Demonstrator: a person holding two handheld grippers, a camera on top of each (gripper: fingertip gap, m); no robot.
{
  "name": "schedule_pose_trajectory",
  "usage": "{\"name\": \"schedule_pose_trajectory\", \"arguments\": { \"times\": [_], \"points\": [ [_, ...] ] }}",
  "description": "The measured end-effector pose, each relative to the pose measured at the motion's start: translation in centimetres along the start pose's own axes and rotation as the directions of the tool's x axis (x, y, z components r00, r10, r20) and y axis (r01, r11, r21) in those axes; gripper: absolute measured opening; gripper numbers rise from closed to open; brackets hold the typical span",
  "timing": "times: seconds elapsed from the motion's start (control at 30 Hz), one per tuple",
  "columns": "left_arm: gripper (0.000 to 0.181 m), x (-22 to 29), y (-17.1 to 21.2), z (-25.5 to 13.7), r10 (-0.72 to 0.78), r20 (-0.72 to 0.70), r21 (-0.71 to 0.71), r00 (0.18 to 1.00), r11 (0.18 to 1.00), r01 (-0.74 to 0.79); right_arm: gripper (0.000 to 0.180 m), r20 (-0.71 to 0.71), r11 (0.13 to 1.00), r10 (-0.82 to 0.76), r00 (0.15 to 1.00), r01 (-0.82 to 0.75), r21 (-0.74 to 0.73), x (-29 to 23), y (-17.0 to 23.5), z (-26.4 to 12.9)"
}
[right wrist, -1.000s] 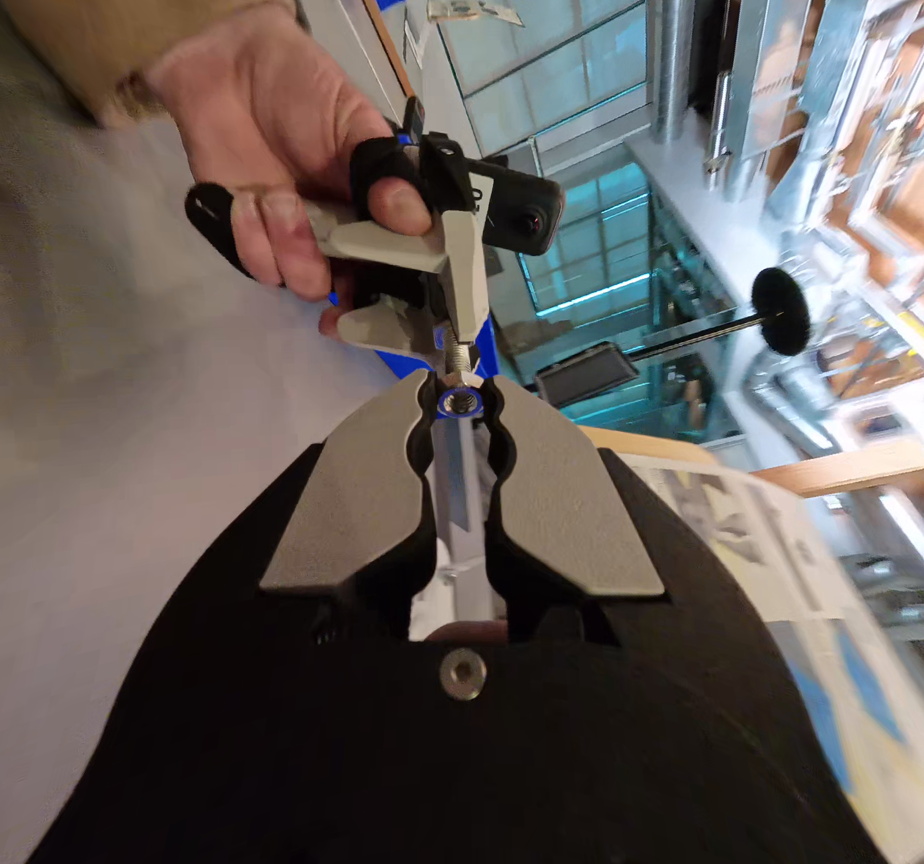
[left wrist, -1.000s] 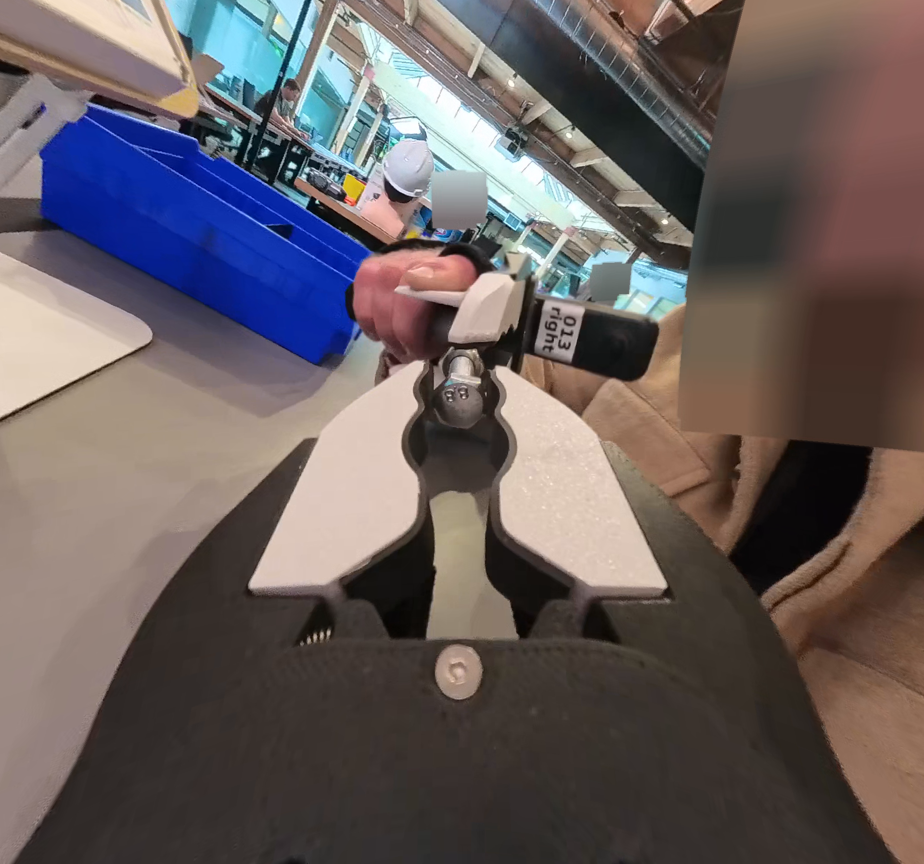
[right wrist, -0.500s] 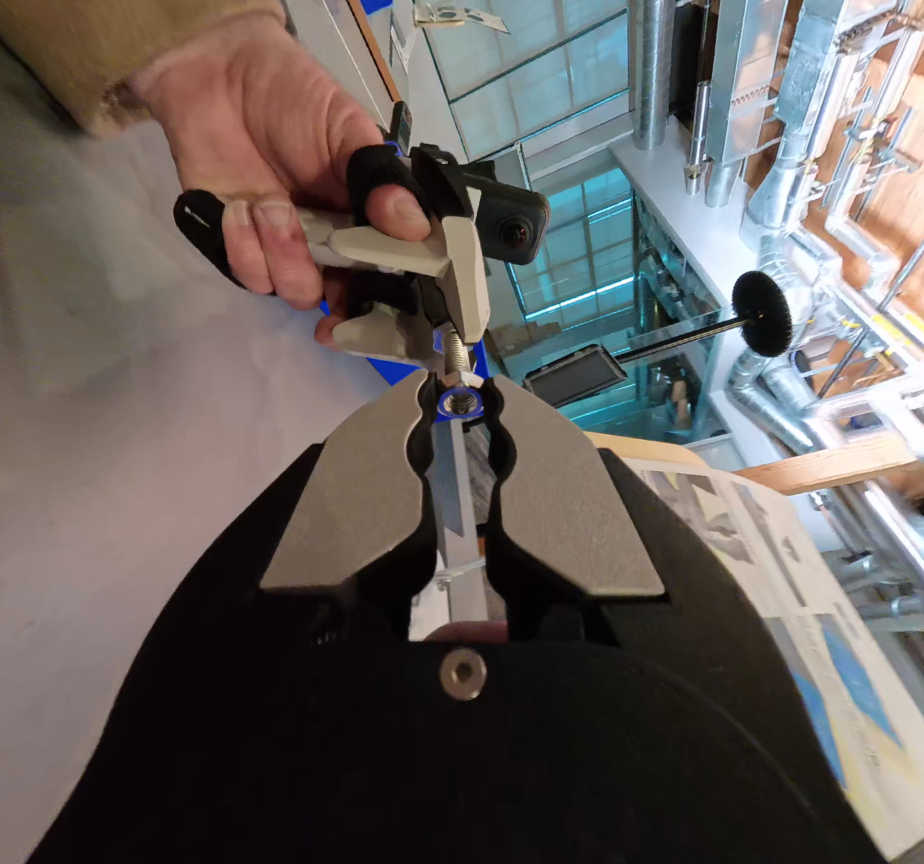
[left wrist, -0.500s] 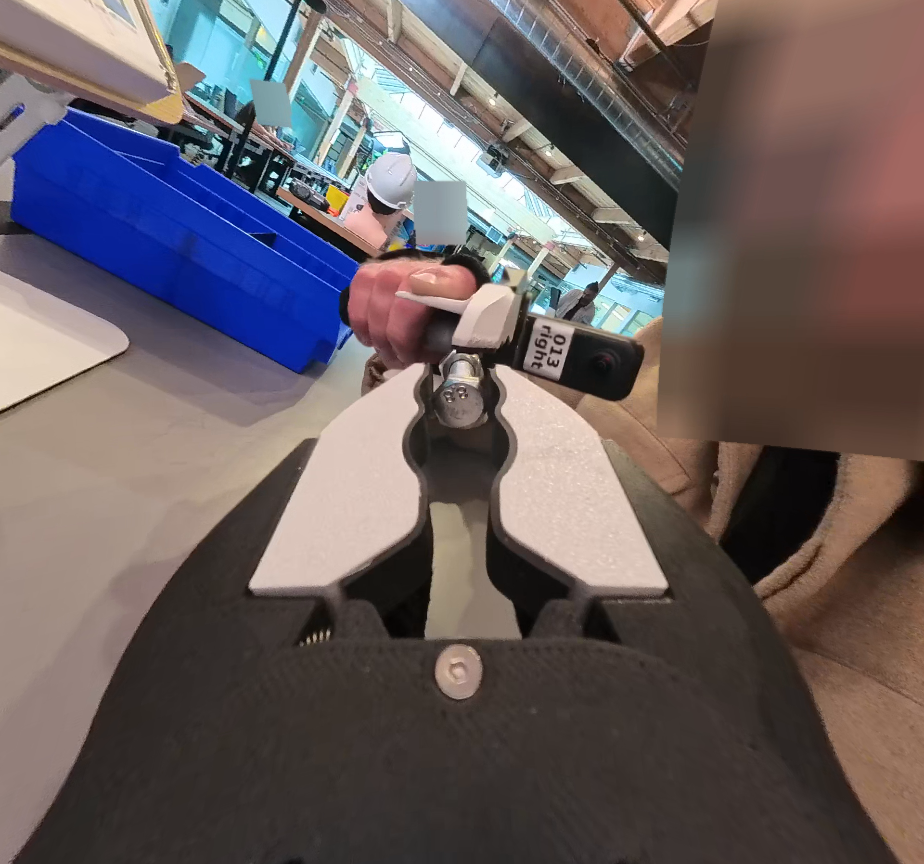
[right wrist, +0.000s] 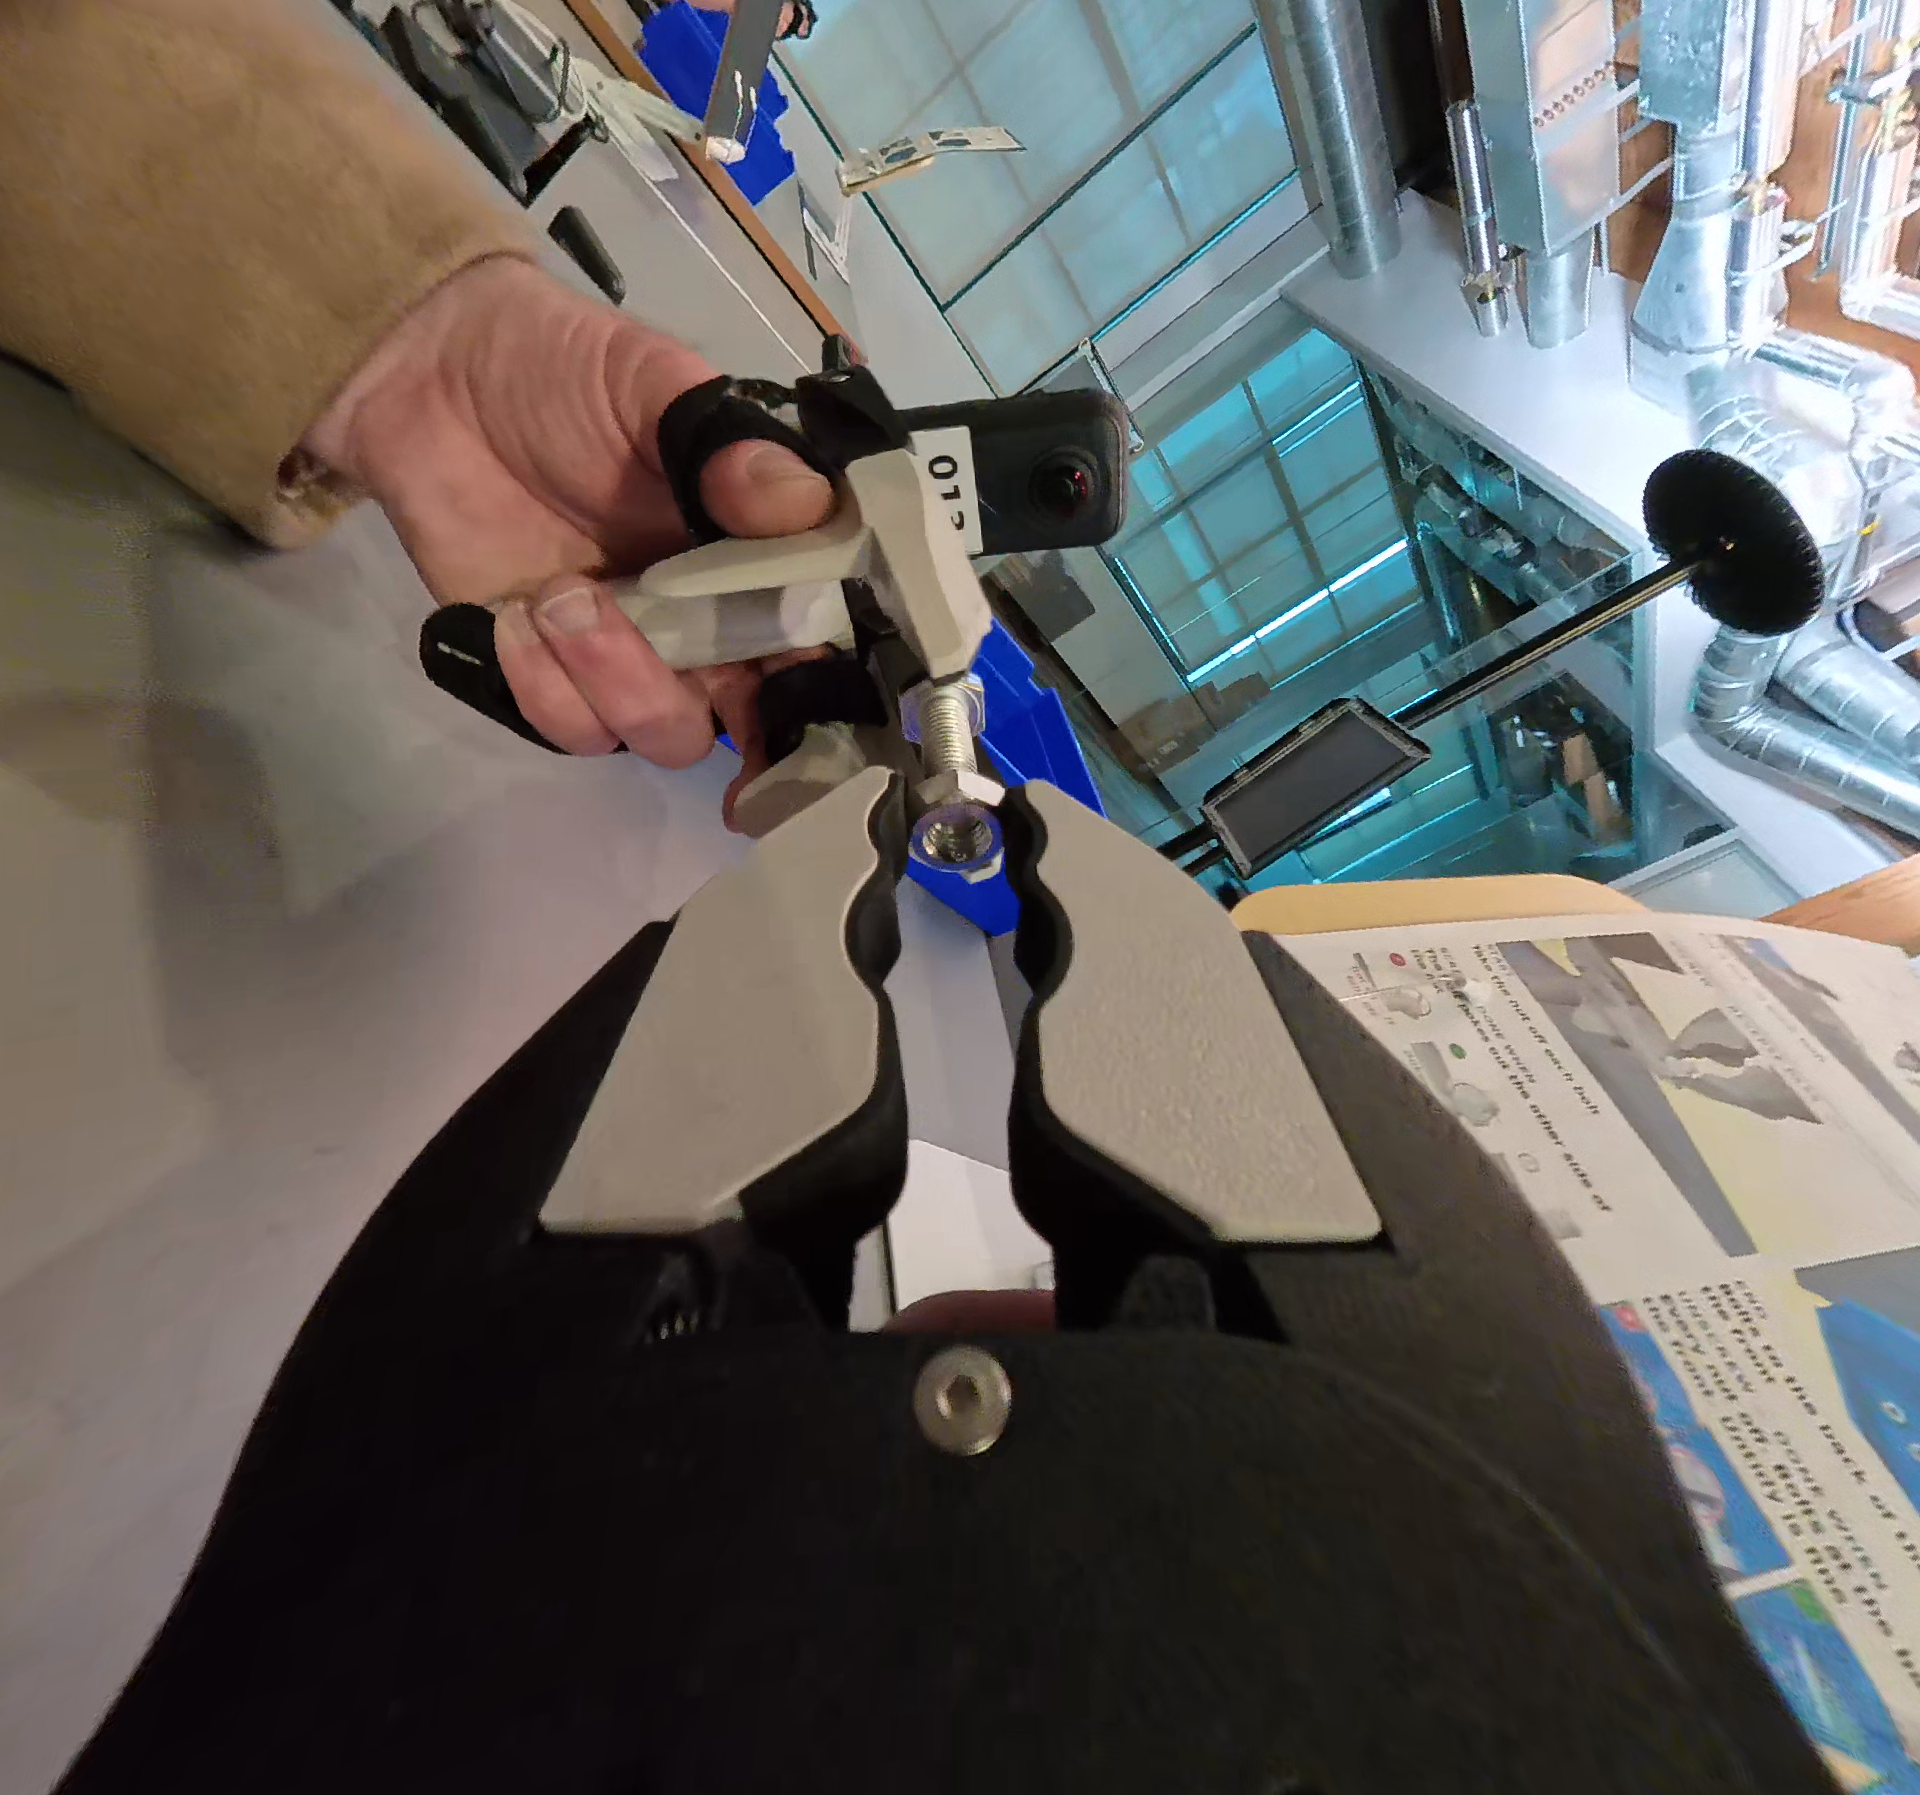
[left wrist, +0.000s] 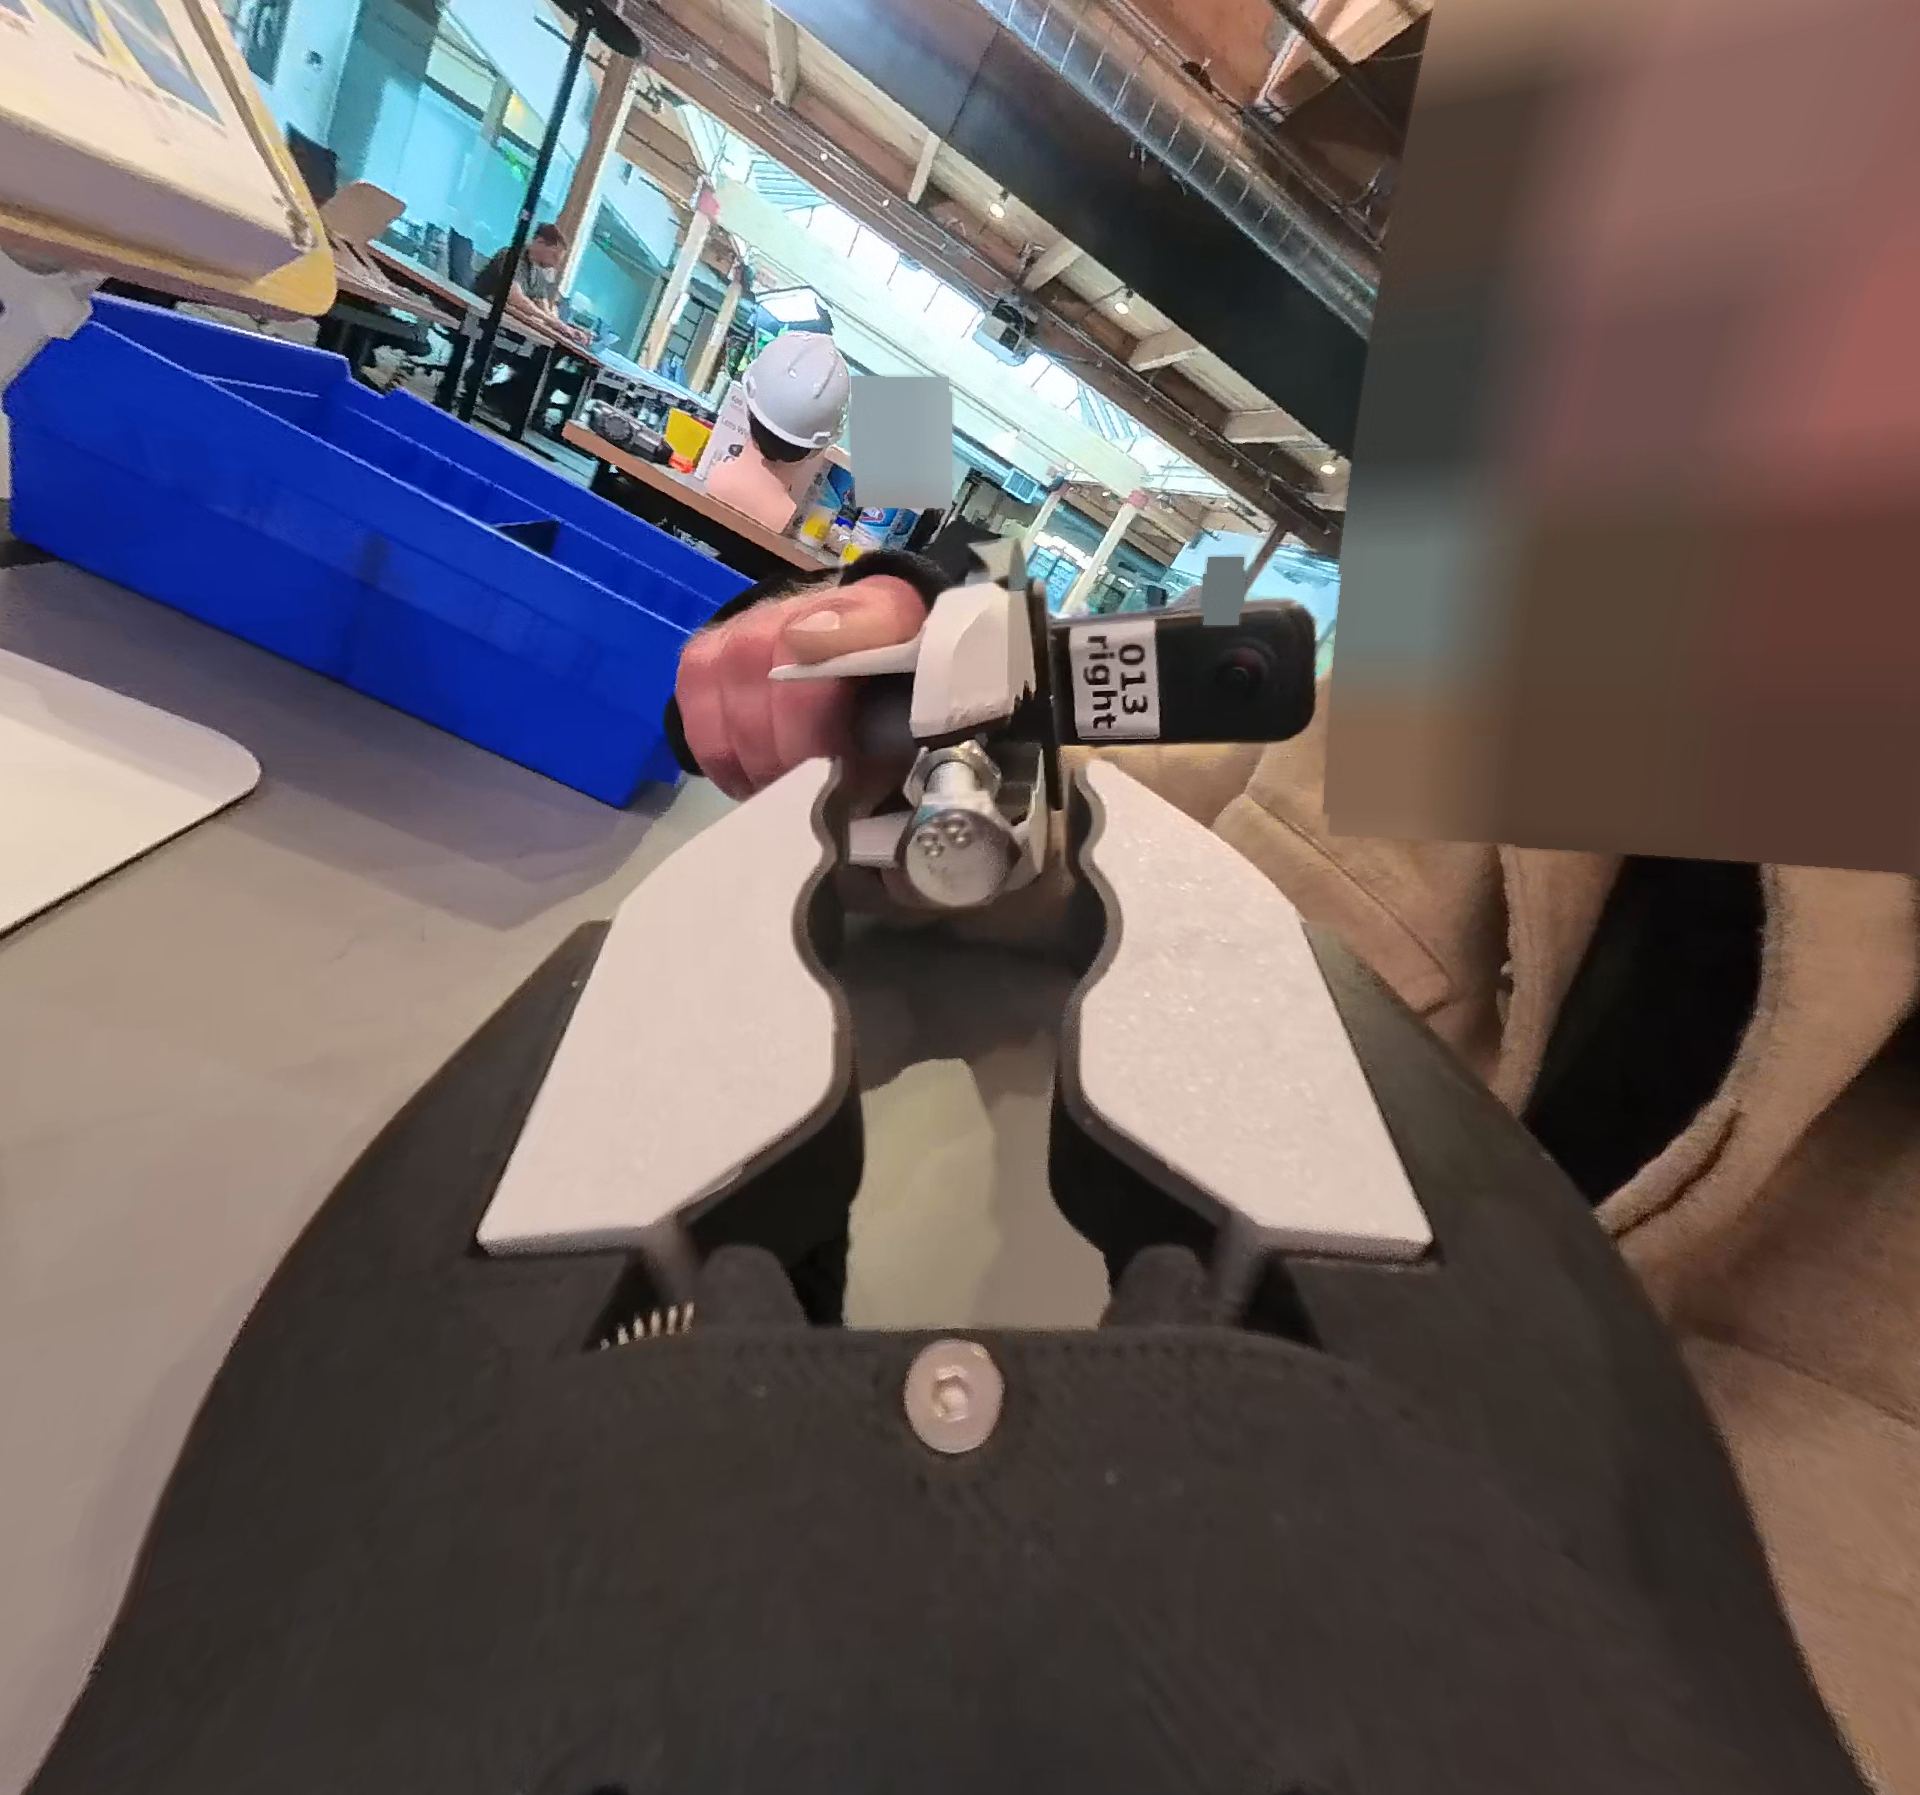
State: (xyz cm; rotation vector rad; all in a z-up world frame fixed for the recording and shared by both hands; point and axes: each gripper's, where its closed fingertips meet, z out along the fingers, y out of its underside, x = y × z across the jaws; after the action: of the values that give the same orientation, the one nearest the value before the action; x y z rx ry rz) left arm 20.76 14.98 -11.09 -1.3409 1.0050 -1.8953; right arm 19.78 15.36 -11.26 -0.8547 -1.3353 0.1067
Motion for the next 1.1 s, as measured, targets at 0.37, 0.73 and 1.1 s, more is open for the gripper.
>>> {"name": "schedule_pose_trajectory", "arguments": {
  "times": [0.37,0.73,1.1],
  "points": [
    [0.038,-0.4,-0.2,-0.6,0.54,0.219,-0.229,0.813,0.838,-0.495,0.018,0.25,0.72,0.647,0.721,-0.685,0.112,0.6,0.0,-0.4],
    [0.017,0.0,-0.1,-0.5,0.596,0.221,-0.249,0.772,0.8,-0.546,0.018,0.386,0.539,0.76,0.523,-0.839,0.076,0.1,0.0,-0.6],
    [0.017,0.2,0.1,-0.4,0.604,0.213,-0.264,0.768,0.792,-0.55,0.018,0.416,0.503,0.772,0.48,-0.862,0.062,-0.2,-0.1,-0.6]
  ]
}}
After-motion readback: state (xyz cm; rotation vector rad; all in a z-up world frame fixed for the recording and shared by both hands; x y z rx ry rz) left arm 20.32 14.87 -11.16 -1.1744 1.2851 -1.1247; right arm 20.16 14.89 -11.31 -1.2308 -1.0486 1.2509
